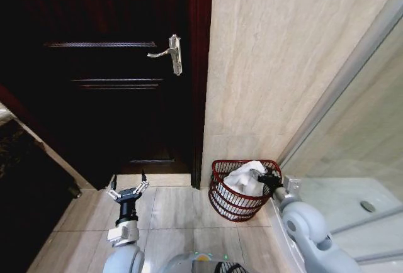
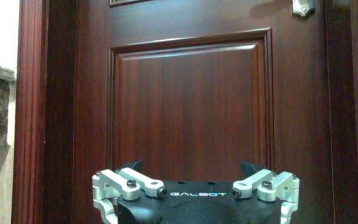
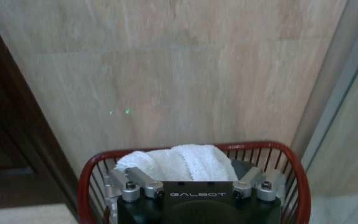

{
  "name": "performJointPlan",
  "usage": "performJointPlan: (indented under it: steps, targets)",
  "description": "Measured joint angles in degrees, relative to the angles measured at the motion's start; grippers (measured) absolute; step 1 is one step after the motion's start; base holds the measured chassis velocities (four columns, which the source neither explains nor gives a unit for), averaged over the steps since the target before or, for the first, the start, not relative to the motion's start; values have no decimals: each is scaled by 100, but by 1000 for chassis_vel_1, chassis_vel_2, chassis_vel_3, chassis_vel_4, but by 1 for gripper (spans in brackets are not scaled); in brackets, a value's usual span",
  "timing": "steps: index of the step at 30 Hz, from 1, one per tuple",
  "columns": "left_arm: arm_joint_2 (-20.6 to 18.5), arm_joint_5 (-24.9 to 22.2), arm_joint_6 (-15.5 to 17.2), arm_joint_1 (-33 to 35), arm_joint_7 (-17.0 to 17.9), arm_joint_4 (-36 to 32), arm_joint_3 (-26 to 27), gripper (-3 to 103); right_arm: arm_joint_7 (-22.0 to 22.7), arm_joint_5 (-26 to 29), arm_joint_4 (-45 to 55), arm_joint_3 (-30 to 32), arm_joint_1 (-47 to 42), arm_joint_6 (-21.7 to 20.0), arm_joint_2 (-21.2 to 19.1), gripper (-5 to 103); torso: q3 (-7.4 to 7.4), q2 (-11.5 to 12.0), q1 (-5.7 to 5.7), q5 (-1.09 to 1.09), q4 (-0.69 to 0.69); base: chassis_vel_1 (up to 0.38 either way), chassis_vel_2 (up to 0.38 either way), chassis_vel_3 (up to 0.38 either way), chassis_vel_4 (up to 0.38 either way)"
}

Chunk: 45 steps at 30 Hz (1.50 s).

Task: Discard the used towel into the hamper.

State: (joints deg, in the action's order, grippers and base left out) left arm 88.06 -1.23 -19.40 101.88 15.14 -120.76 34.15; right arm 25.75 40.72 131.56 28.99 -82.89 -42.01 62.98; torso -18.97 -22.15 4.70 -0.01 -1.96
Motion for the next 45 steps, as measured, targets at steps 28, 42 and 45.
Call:
performJointPlan:
  steps: [28, 42, 45]
  targets:
    - [18, 65, 8, -50, 28, 67, -37, 100, 270, 2505, -2224, -1332, 1617, -21, -1075, 100, -1, 0, 0, 1, -1, 0, 0, 0, 0]
    - [14, 249, 189, -86, 139, -37, -47, 100, 89, 2129, -3617, -2064, 2354, -6, -682, 100, -1, 0, 0, 2, -1, 0, 0, 0, 0]
    - [11, 250, 205, -91, 145, -48, -36, 100, 73, 2109, -3739, -2130, 2434, -5, -637, 100, -1, 0, 0, 1, -1, 0, 0, 0, 0]
